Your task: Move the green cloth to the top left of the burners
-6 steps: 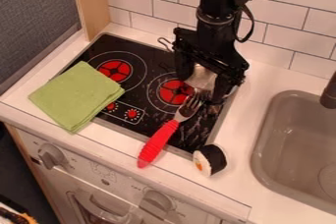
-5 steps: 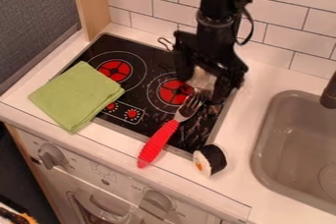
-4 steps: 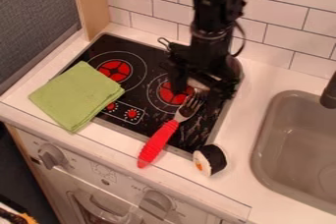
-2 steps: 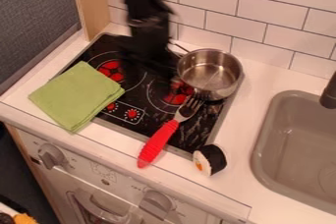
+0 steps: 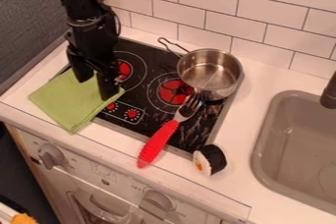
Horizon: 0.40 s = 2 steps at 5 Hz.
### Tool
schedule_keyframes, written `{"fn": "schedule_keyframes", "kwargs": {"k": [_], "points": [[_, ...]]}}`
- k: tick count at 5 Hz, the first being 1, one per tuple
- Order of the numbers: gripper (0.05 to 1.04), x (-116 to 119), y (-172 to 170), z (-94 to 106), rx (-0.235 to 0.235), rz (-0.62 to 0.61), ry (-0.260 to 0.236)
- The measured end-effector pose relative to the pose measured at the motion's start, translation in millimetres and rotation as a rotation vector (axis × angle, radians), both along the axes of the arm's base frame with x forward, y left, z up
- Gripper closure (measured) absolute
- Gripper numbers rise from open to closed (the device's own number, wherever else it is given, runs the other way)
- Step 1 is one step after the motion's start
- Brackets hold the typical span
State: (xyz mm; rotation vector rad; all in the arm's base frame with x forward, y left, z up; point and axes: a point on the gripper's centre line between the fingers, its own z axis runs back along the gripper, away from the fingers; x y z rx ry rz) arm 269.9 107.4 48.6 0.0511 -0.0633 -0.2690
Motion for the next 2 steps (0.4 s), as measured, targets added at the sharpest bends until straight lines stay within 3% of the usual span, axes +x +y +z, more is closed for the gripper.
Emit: {"fn": "schedule_keyframes", "kwargs": {"k": [2], "points": [[0.082,-10.1,26.3,-21.9,0.071,0.105,0.019]]}}
